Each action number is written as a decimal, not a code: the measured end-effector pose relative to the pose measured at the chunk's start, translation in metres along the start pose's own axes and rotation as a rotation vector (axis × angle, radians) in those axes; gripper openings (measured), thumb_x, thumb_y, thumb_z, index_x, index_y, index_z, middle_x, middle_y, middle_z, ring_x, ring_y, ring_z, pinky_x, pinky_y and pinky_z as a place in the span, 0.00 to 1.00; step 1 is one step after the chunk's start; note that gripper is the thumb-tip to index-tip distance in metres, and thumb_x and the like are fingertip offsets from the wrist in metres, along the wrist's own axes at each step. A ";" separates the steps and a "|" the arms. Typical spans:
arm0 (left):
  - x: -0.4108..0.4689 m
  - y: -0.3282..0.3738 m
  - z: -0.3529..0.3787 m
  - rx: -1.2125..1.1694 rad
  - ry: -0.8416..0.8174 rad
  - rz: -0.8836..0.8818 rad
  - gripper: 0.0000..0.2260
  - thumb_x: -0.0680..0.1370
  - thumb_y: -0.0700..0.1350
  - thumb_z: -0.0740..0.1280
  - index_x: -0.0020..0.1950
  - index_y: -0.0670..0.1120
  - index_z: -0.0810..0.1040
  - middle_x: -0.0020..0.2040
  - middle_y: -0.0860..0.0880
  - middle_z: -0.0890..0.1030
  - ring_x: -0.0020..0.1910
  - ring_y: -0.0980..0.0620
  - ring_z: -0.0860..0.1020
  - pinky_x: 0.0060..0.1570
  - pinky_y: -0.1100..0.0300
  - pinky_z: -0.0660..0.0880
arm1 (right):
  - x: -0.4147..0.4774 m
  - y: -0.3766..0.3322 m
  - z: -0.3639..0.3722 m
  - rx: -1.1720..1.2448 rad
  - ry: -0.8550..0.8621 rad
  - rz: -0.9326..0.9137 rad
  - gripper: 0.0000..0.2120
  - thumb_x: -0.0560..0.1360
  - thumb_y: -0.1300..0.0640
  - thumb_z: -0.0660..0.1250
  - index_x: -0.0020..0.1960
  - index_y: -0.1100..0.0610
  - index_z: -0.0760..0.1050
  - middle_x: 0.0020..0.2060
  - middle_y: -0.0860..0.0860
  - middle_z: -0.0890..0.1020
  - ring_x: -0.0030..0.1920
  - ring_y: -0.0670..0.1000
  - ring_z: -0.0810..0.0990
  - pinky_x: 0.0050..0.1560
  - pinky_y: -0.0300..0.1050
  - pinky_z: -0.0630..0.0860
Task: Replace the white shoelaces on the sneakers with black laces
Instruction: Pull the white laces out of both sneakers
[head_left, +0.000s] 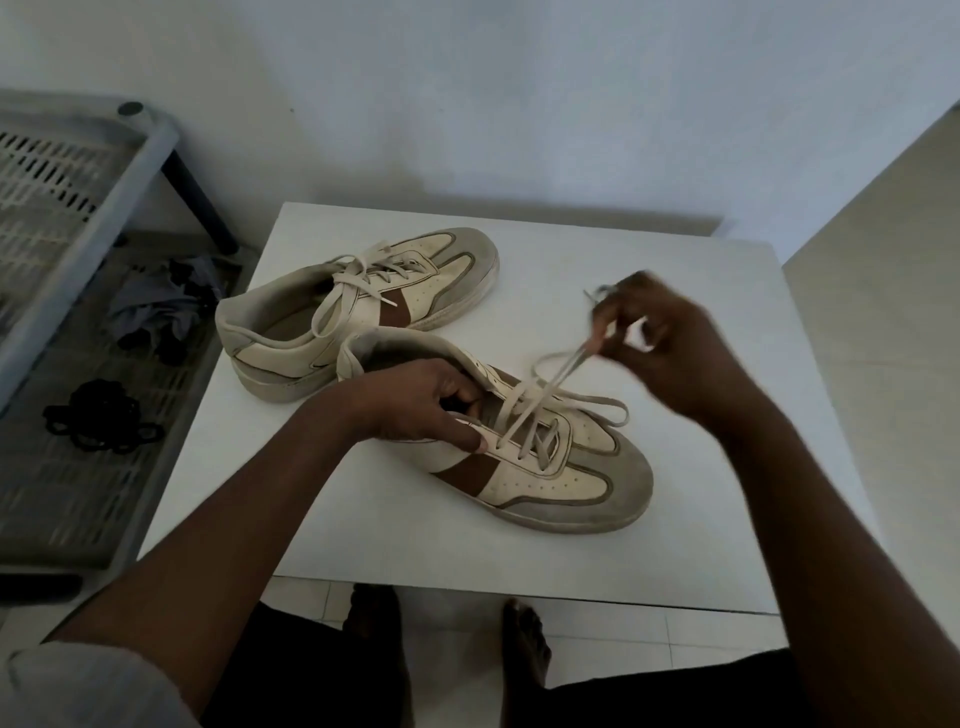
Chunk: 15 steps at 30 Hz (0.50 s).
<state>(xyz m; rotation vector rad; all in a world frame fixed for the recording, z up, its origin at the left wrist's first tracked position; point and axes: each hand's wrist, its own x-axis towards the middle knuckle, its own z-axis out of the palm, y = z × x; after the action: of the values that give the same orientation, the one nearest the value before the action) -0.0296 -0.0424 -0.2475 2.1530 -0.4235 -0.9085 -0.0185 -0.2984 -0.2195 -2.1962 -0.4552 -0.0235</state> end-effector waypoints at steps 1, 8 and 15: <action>0.000 0.000 0.000 -0.002 0.004 0.001 0.06 0.73 0.47 0.74 0.38 0.49 0.80 0.42 0.49 0.83 0.48 0.48 0.79 0.54 0.49 0.75 | 0.002 0.006 -0.007 -0.009 0.149 0.060 0.14 0.70 0.65 0.74 0.39 0.47 0.77 0.45 0.48 0.75 0.41 0.43 0.76 0.41 0.28 0.67; 0.001 0.000 0.001 -0.007 0.009 -0.024 0.07 0.72 0.48 0.73 0.39 0.47 0.80 0.43 0.47 0.83 0.50 0.46 0.79 0.58 0.43 0.74 | -0.003 -0.017 0.030 -0.299 -0.116 0.008 0.23 0.65 0.49 0.78 0.58 0.44 0.78 0.61 0.47 0.72 0.60 0.47 0.70 0.59 0.46 0.67; -0.001 0.001 0.001 -0.020 0.004 -0.019 0.05 0.73 0.48 0.73 0.46 0.48 0.83 0.45 0.52 0.84 0.50 0.50 0.81 0.59 0.44 0.75 | -0.010 -0.033 0.055 -0.400 -0.447 -0.077 0.05 0.68 0.53 0.76 0.43 0.45 0.83 0.40 0.42 0.73 0.42 0.45 0.75 0.39 0.41 0.69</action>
<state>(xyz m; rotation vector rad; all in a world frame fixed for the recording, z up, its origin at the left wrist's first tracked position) -0.0309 -0.0429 -0.2469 2.1438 -0.3918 -0.9155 -0.0468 -0.2410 -0.2306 -2.5783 -0.8439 0.3709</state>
